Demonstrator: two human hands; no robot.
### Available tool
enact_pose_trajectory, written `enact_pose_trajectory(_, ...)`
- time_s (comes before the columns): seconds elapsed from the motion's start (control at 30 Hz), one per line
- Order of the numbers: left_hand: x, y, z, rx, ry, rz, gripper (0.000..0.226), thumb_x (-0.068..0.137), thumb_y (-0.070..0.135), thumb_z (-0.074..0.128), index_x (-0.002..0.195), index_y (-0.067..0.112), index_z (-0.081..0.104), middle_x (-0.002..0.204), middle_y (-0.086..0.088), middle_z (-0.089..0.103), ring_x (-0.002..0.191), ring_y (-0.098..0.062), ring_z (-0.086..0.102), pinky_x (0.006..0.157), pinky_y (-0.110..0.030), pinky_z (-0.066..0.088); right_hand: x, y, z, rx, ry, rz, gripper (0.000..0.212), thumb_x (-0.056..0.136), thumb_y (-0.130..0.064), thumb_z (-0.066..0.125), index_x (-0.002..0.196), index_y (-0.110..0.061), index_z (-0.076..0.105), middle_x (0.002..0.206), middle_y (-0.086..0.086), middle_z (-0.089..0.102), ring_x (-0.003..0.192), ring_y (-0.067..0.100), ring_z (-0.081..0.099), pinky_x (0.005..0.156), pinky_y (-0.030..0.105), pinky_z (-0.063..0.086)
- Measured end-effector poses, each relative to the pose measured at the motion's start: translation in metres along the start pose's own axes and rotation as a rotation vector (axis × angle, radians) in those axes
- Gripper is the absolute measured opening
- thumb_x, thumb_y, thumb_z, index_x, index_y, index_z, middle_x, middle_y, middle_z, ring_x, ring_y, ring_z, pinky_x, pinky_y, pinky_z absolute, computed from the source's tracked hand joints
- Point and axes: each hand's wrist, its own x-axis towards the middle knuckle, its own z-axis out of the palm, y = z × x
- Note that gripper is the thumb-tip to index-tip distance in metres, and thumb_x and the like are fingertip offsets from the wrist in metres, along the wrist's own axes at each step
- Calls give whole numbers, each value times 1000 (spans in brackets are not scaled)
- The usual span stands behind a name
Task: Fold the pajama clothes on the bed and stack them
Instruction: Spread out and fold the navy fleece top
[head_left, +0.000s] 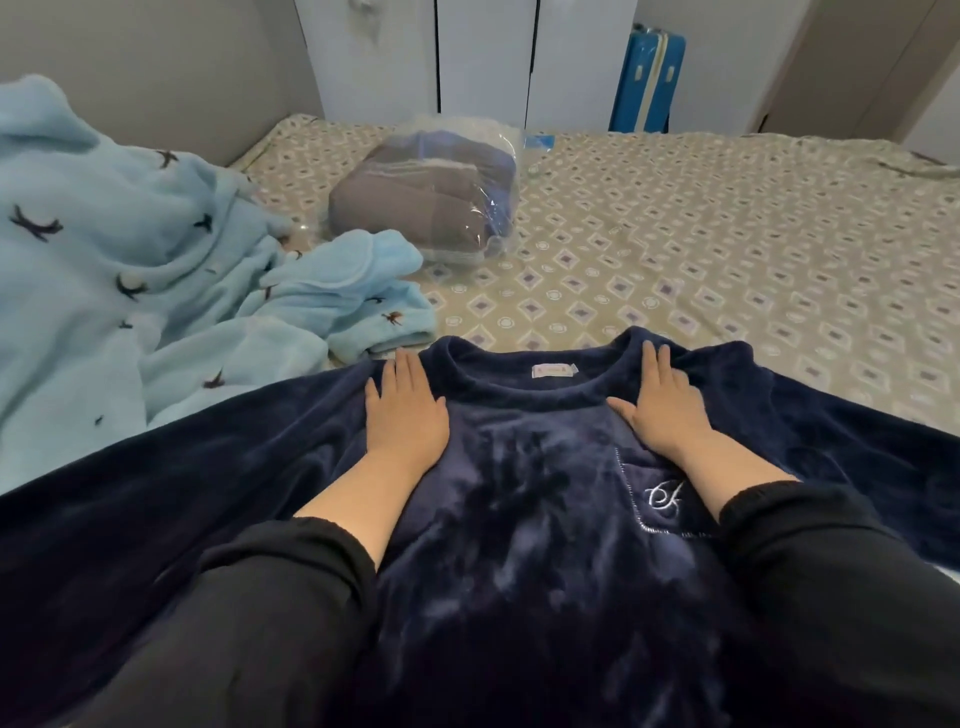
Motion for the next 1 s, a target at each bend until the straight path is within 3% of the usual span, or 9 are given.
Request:
enact_pose_trajectory(0.1,15,2,-10,56,-4,19,74,100,41,40,152,5,2,153,-16,28,138,-28,29,108,-43,28,17,5,-15,99,-26,46,106,82,-54,67,152,-5,4,155,17,21,134,41,32,103,48,37)
enact_pose_trajectory(0.2,31,2,-30,143,13,50,52,96,36,50,140,10,40,138,-12,45,126,-27,41,100,-39,37,32,8,-34,226,-141,45,83,76,-38,78,138,-1,38,134,20,48,118,36,50,95,45,47)
enact_pose_trajectory(0.3,41,11,-49,288,111,147,27,95,23,47,116,16,62,127,-8,49,119,-27,42,93,-36,36,34,-4,-53,-113,-110,50,38,87,-27,63,119,-8,59,124,16,52,105,33,56,82,38,49)
enact_pose_trajectory(0.4,50,24,-62,281,69,175,22,93,11,47,108,14,64,114,-6,61,107,-26,56,77,-32,39,33,-16,-61,-302,-63,85,29,92,-14,52,119,-10,61,124,14,56,110,34,57,80,38,45)
enact_pose_trajectory(0.5,65,23,-71,134,45,88,21,89,5,50,105,10,62,108,-9,65,100,-29,61,69,-33,41,40,-16,-65,-141,-86,221,28,92,-8,50,117,-3,60,118,18,62,109,37,59,77,39,45)
enact_pose_trajectory(0.77,135,34,-105,-212,272,-110,24,96,4,40,116,4,54,119,-20,61,110,-40,56,76,-41,40,96,-26,-107,247,419,202,29,93,-5,44,122,2,46,118,29,58,111,45,55,86,44,44)
enact_pose_trajectory(0.83,135,40,-88,-290,112,-191,38,100,19,40,135,5,41,137,-22,49,126,-38,46,97,-45,38,95,-29,-85,296,277,161,46,95,-17,48,134,2,34,131,31,50,121,44,48,96,46,41)
enact_pose_trajectory(0.9,114,44,-51,-292,-192,-208,70,99,48,34,153,12,8,157,-21,18,145,-36,17,115,-51,14,81,-28,-42,292,-20,128,73,97,-39,47,149,-1,13,153,24,25,140,37,27,112,51,26)
enact_pose_trajectory(1.0,86,38,-1,-117,-211,-47,80,95,65,19,153,19,-9,160,-16,-9,148,-31,-11,117,-52,-5,67,-20,2,63,-137,84,77,98,-57,27,154,-11,2,161,11,0,148,27,1,117,55,4)
